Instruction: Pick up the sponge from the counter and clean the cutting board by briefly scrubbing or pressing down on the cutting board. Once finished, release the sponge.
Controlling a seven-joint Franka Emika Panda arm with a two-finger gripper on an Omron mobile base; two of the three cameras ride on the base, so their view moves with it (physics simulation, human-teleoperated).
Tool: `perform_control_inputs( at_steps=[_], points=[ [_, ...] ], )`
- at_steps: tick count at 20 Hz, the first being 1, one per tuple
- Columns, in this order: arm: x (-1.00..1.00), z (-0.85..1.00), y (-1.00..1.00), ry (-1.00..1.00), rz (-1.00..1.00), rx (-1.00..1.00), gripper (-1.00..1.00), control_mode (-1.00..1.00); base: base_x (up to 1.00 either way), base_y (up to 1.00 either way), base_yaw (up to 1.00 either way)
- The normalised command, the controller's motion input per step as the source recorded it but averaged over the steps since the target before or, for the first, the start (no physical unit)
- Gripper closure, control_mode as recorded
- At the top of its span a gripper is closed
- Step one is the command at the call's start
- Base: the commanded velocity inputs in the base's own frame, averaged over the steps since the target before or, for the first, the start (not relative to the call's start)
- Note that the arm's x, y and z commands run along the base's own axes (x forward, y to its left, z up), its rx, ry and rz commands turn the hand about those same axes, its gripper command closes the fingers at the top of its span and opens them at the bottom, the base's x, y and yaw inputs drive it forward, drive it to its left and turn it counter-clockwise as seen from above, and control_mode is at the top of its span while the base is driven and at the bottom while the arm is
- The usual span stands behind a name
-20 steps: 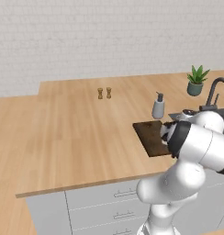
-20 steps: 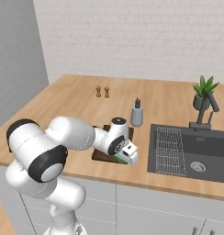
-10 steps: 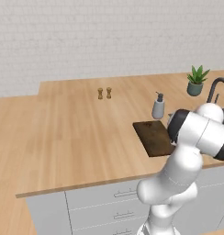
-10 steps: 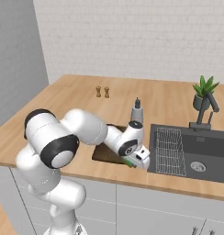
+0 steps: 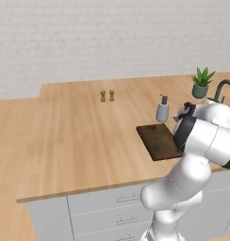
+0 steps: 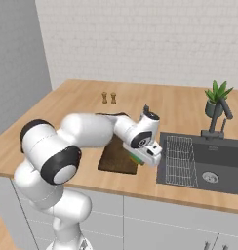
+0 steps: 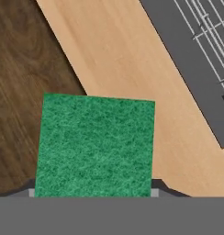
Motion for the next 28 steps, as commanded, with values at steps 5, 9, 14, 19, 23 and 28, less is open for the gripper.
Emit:
perform_control_inputs(
  at_steps=[5, 9, 14, 19, 23, 28],
  points=[
    [0.19, -0.65, 0.48, 0.04, 0.00, -0.06, 1.00, -1.00, 0.00, 0.00, 0.00],
    [0.42, -1.00, 0.20, 0.01, 0.04, -0.14, 1.00, -1.00, 0.00, 0.00, 0.00],
    [0.20, 0.42, 0.41, 0.00, 0.00, -0.02, 1.00, -1.00, 0.00, 0.00, 0.00],
    [0.33, -0.14, 0.86, 0.02, 0.00, -0.06, 1.00, -1.00, 0.00, 0.00, 0.00],
    [0.49, -1.00, 0.36, 0.16, 0.04, -0.25, 1.00, -1.00, 0.00, 0.00, 0.00],
    [0.49, -0.59, 0.15, 0.13, 0.03, -0.10, 1.00, -1.00, 0.00, 0.00, 0.00]
  ],
)
